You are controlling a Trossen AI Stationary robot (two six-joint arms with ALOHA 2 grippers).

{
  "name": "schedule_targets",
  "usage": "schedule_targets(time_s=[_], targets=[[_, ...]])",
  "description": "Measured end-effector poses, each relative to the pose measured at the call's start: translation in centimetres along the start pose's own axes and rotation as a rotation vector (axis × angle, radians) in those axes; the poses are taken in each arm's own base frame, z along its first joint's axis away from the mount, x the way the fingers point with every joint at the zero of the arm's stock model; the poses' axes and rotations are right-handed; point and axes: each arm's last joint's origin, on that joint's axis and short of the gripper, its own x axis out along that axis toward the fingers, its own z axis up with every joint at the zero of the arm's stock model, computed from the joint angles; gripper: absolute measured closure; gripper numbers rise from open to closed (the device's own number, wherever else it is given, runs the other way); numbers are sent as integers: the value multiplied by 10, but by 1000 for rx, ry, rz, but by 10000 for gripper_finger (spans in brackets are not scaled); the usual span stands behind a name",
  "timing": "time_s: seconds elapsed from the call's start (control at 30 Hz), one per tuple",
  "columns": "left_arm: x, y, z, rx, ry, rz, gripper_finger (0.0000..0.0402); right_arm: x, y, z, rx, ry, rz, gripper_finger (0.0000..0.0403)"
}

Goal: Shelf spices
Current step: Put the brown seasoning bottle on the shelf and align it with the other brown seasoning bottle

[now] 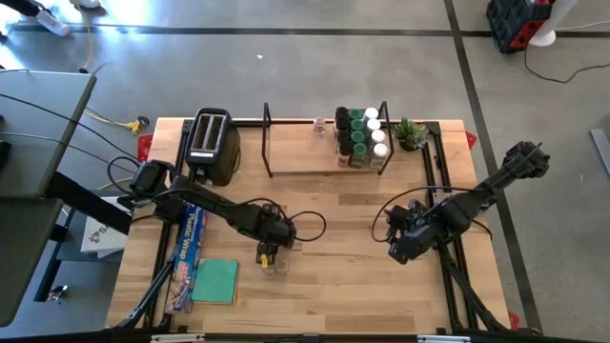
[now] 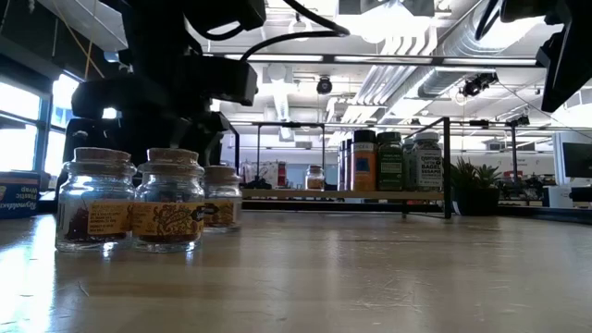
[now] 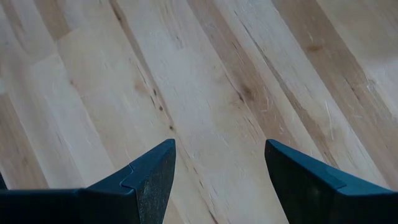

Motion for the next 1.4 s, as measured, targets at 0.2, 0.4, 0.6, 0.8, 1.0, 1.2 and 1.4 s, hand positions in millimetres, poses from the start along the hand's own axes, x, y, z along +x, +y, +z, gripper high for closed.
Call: schedule_targets(time_s=[0.2,0.4,0.6,0.8,1.0,1.2,1.4], targets=[[0,0,1,-14,-12,2,151,0,0,0,-16,0,0,163],[-3,0,6,24,-67,-7,151,0,0,0,-18,2,1,163],[-16,1,18,68,-202,-21,151,0,0,-1,-20,21,4,163],[-14,1,18,70,-190,-26,151,0,-1,-2,-24,33,-3,163],[-13,1,15,76,-161,-43,151,0,-1,-2,-25,32,-6,163],[-14,1,16,73,-170,-45,156,0,-1,-2,-24,32,-7,163],[-13,3,16,67,-168,-50,196,0,-1,-2,-22,32,-7,163]])
